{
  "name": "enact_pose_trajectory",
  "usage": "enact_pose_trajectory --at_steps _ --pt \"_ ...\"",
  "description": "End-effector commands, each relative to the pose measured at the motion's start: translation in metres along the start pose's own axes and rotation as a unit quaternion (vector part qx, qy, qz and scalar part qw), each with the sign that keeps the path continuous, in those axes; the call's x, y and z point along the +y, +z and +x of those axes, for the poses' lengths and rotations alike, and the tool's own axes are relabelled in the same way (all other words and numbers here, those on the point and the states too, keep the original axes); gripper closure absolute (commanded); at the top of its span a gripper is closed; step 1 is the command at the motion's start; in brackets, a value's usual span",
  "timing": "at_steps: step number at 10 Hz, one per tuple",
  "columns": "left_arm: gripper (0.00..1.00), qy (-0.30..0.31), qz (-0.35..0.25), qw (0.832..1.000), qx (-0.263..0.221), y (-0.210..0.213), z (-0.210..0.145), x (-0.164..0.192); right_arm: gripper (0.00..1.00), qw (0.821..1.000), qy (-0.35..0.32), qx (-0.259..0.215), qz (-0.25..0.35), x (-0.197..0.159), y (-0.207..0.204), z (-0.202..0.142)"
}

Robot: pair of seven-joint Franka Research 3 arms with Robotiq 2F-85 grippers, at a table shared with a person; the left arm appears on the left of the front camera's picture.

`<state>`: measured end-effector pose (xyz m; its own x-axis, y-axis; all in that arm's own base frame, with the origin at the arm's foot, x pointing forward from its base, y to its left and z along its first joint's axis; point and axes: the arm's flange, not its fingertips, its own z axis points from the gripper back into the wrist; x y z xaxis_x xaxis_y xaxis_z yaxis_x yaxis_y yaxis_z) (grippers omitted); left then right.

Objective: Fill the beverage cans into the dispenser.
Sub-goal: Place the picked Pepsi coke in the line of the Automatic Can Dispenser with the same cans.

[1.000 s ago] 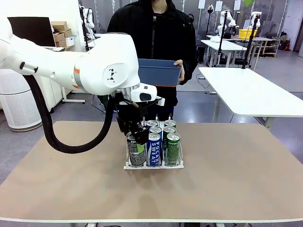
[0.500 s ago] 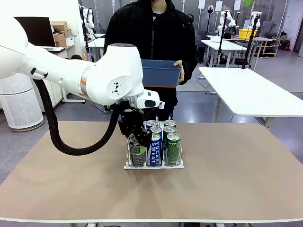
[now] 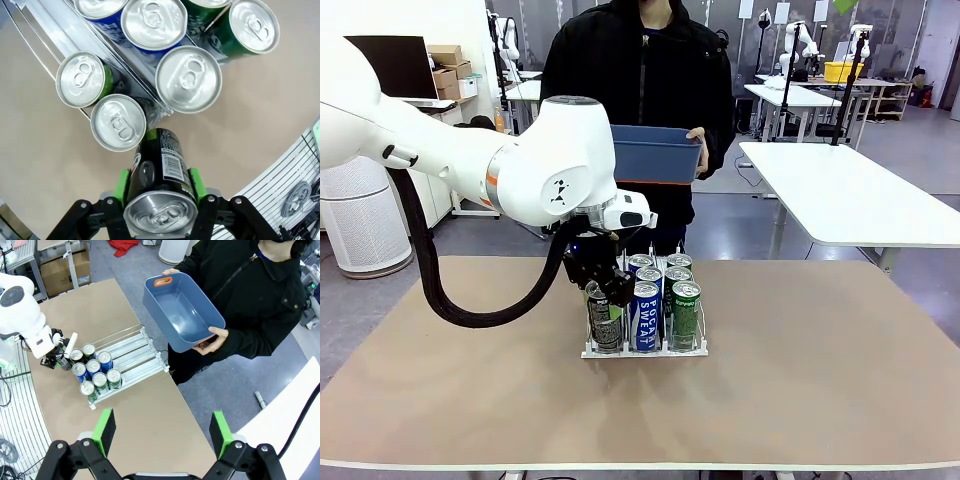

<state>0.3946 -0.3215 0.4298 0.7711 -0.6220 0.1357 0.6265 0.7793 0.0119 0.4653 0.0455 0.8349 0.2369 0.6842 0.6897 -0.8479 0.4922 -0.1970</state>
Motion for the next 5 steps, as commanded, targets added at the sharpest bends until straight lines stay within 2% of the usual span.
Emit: enact_pose_trajectory --at_steps 1,5 --pt "0.42 0.02 0.023 0.999 -0.033 -0.006 0.003 0.007 0.0 1.0 0.002 0.005 -0.002 0.001 0.0 -0.001" --pt "0.42 0.05 0.029 0.997 -0.05 -0.019 0.013 0.026 0.0 1.0 0.002 0.005 -0.002 0.001 0.0 -0.001"
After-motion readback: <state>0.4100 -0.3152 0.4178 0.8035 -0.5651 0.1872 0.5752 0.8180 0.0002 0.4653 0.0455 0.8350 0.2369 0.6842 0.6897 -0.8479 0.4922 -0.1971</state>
